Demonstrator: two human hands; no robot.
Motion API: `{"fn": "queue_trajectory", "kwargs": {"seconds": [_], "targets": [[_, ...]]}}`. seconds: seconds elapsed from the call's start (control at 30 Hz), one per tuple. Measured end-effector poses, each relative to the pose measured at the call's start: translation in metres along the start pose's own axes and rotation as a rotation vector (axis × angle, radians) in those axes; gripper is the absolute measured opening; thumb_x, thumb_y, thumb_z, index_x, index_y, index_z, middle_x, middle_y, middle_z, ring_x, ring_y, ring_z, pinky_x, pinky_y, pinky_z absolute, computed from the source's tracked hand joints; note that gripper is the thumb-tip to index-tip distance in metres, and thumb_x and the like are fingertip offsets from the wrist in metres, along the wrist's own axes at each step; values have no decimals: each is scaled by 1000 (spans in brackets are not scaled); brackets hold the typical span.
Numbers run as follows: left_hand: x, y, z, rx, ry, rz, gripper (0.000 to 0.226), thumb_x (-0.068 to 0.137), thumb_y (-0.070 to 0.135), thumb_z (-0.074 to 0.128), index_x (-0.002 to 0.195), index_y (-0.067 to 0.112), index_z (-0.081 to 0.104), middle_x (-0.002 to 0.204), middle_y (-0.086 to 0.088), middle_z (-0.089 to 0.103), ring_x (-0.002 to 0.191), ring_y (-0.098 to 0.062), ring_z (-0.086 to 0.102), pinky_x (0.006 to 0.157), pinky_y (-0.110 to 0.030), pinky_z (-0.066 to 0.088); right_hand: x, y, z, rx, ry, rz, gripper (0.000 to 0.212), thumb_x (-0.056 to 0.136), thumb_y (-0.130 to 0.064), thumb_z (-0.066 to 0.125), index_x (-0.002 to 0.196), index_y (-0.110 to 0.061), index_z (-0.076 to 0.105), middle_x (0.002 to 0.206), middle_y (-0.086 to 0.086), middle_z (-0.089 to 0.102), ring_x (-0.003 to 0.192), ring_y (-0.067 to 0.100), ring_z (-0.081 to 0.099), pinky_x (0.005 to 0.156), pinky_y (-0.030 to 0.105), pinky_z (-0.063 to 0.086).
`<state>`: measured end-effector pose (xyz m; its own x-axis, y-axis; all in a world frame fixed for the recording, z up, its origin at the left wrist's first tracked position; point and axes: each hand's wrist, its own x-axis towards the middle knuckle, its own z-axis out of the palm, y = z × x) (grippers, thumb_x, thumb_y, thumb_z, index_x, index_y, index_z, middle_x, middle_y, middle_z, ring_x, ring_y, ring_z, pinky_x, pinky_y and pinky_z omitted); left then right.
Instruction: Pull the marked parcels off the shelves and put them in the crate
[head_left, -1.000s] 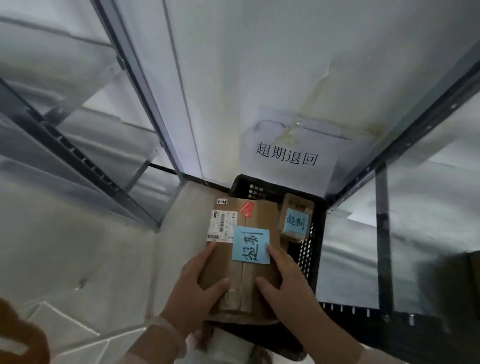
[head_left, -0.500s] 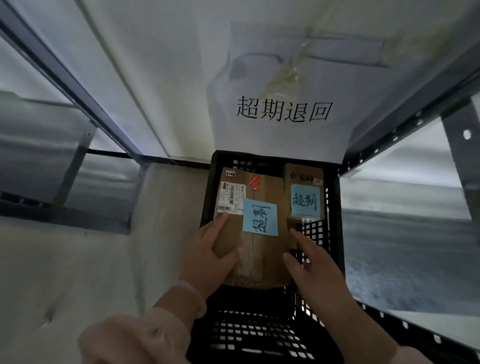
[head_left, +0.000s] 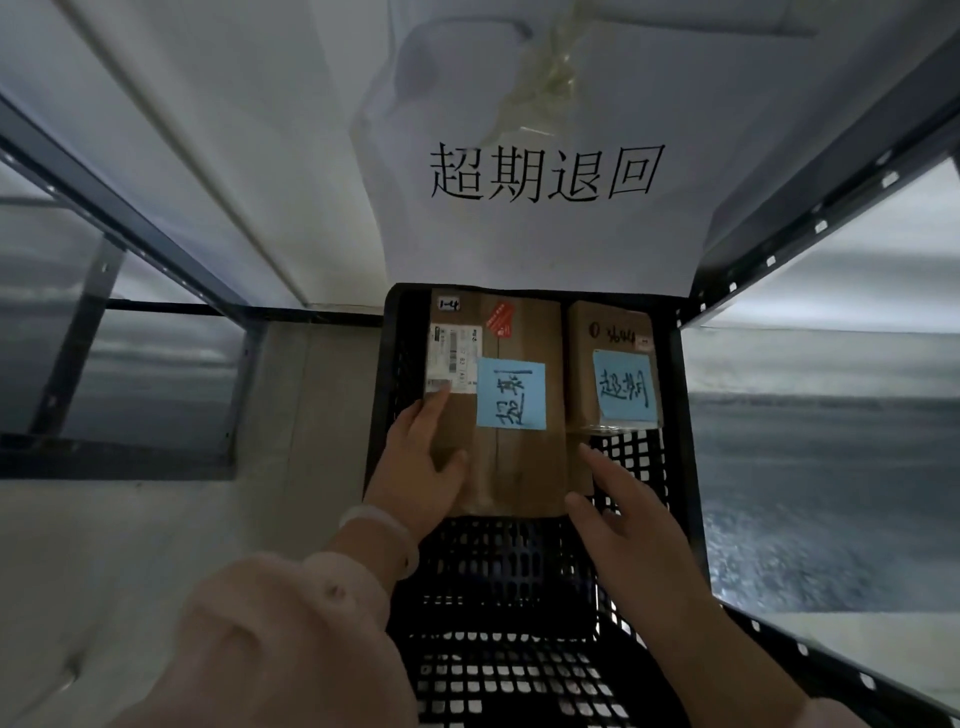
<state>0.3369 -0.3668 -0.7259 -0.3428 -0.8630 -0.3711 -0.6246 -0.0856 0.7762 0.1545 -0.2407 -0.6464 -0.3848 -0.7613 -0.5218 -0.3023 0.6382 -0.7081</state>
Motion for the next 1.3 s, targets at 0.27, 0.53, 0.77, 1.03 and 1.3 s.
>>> {"fn": "queue_trajectory", "kwargs": {"seconds": [0.27,0.53,0.77,1.03,1.3], "targets": [[-9,7,14,295,11,13,82,82,52,65,149,45,18,159,10,-10,145,-23,1,117,-43,13,2,5,-3,-61,-15,-34,50,90,-47,53,134,-62,33,135,-34,31,131,2,37,109,34,36],[-24,31,1,555,78,199,78,83,64,53,150,35,26,159,-5,21,147,-26,12,117,-46,16,-3,-5,-10,-330,21,-167,64,89,-52,52,146,-47,23,153,-24,21,142,-2,13,117,35,22],[-61,91,-58,647,187,387,68,81,52,62,140,22,49,146,-12,46,137,-33,37,108,-50,32,-39,-54,-29,-492,142,-357,73,84,-63,42,149,-41,21,159,-12,15,147,9,6,119,39,15],[-139,176,-123,678,295,618,67,83,51,58,144,30,41,150,-4,41,139,-26,32,110,-54,33,-135,-118,-61,-588,350,-502,77,83,-57,55,150,-34,25,159,-5,20,147,14,13,120,41,15],[-238,259,-153,649,390,801,64,85,57,45,143,30,40,148,-3,43,138,-26,36,112,-53,32,-262,-143,-114,-632,547,-640,77,84,-57,53,150,-34,22,159,-5,22,147,15,13,118,47,22]]}}
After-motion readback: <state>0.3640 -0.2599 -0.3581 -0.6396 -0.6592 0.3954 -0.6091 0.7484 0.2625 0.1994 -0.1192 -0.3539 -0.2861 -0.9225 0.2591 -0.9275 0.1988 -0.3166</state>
